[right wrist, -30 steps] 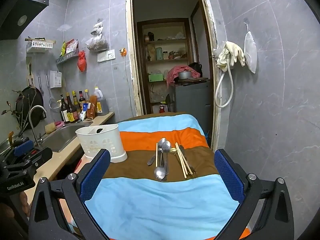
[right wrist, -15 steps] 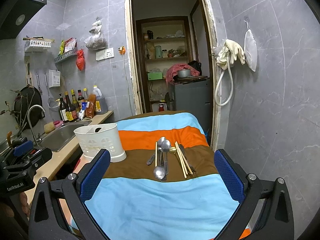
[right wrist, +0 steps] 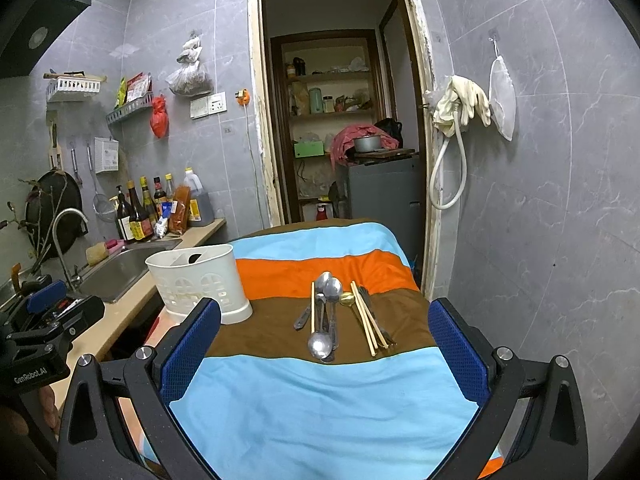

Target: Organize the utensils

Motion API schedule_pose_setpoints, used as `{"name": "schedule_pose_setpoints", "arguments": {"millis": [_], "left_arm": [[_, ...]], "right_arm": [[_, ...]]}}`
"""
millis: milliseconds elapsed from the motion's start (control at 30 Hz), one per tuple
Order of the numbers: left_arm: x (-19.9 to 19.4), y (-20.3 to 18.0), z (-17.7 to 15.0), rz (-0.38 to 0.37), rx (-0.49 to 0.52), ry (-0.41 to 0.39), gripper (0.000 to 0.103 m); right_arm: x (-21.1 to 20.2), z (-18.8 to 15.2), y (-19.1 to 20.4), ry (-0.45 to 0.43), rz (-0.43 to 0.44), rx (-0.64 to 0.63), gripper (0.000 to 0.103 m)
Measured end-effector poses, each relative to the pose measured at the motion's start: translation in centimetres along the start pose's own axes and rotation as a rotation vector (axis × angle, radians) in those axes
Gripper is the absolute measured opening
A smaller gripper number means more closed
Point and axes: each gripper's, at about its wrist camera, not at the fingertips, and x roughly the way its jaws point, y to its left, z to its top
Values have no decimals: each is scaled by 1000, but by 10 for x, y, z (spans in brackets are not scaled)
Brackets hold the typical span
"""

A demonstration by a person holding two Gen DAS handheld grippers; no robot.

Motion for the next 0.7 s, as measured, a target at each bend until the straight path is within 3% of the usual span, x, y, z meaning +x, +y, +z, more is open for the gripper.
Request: {"name": "schedule_pose_setpoints", "arguments": {"millis": [700], "left_arm": [[10, -3, -3, -11, 11, 13, 102]], "right_arm": [[13, -3, -2, 23, -9, 13, 102]]}}
